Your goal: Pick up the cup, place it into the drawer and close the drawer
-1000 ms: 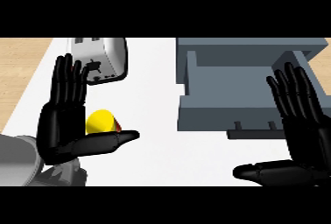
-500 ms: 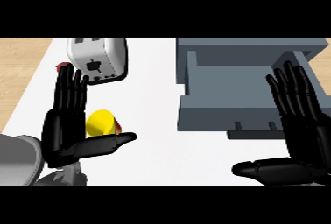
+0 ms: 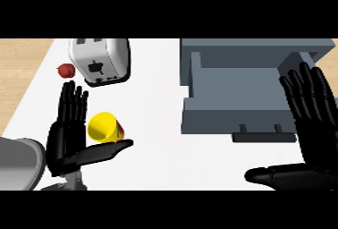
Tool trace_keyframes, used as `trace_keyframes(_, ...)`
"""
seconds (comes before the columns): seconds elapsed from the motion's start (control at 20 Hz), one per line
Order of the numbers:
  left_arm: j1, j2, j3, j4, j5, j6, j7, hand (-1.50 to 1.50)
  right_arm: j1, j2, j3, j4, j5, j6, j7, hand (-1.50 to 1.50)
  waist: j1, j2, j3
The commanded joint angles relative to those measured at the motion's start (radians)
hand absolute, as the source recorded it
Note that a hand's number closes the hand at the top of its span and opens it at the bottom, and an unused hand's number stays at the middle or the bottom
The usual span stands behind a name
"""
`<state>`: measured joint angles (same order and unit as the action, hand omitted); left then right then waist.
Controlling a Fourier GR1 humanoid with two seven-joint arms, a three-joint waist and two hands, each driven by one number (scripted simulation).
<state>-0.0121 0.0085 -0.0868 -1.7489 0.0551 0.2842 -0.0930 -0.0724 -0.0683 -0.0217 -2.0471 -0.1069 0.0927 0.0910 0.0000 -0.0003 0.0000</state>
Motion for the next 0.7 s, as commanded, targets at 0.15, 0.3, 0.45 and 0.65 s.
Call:
trace_keyframes(0.15,0.026,0.01,0.061,0.098,0.029,-0.018,-0.068,-1.5,0.005,0.013,0.016,-0.049,0.007,-0.022,0.055,-1.5,0.0,0.0,0.0)
trace_keyframes(0.3,0.063,-0.008,0.03,0.181,0.004,0.005,-0.182,-1.5,0.005,0.003,0.024,-0.02,0.015,0.005,0.031,-1.5,0.0,0.0,0.0)
trace_keyframes(0.45,0.093,0.041,0.106,0.212,0.071,-0.109,-0.233,-1.5,-0.049,-0.045,-0.054,-0.014,-0.065,0.029,0.089,-1.5,0.001,0.0,0.0)
trace_keyframes(0.65,0.022,0.015,0.112,0.295,0.057,-0.086,-0.215,-1.5,-0.079,-0.012,-0.031,0.043,-0.026,-0.001,0.052,-1.5,0.001,0.0,0.0)
